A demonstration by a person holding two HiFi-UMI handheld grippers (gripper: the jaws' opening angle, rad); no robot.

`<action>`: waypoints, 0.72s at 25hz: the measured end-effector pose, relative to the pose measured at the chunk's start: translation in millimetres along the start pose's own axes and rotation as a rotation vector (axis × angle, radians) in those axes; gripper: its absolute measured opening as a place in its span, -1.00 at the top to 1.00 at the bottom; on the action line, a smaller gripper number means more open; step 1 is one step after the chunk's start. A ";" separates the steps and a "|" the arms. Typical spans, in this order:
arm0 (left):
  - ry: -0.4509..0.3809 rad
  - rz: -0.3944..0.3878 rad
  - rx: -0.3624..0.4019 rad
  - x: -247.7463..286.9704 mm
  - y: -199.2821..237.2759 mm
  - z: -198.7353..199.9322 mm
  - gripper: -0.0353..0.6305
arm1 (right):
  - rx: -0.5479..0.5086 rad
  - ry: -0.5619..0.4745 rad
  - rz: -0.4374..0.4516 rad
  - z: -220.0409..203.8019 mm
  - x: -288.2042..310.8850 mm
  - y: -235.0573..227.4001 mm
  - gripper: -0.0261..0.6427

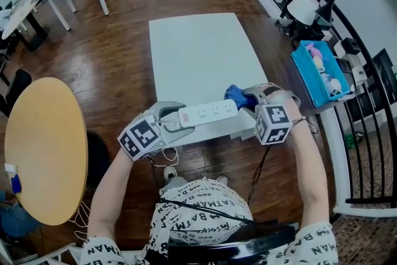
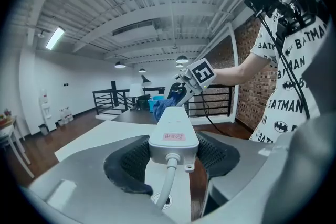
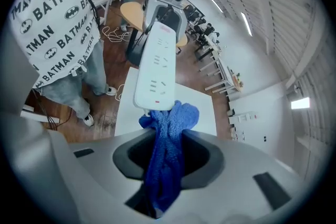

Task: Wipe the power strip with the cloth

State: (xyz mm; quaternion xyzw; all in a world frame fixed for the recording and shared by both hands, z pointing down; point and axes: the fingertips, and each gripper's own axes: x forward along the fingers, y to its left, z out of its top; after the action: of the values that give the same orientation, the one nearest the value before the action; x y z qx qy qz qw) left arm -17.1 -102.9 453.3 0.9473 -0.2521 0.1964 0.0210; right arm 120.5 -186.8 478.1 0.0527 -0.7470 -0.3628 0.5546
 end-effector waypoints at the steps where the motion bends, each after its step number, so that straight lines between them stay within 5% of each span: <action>1: 0.001 0.007 0.000 0.5 0.0 0.8 0.06 | -0.004 0.002 -0.002 0.5 -0.9 1.3 0.55; 12: 0.023 0.079 -0.013 5.1 8.8 -3.7 0.06 | -0.224 0.175 -0.072 -1.6 -20.9 11.4 0.55; 18: 0.012 0.103 -0.055 1.7 22.4 -13.7 0.06 | -0.237 0.124 -0.050 16.5 -28.5 29.9 0.55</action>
State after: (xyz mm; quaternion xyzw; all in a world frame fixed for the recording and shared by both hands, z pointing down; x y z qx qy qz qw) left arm -31.6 -121.3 465.3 0.9309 -0.3057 0.1959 0.0383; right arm 126.6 -143.2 471.5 0.0278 -0.6617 -0.4581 0.5929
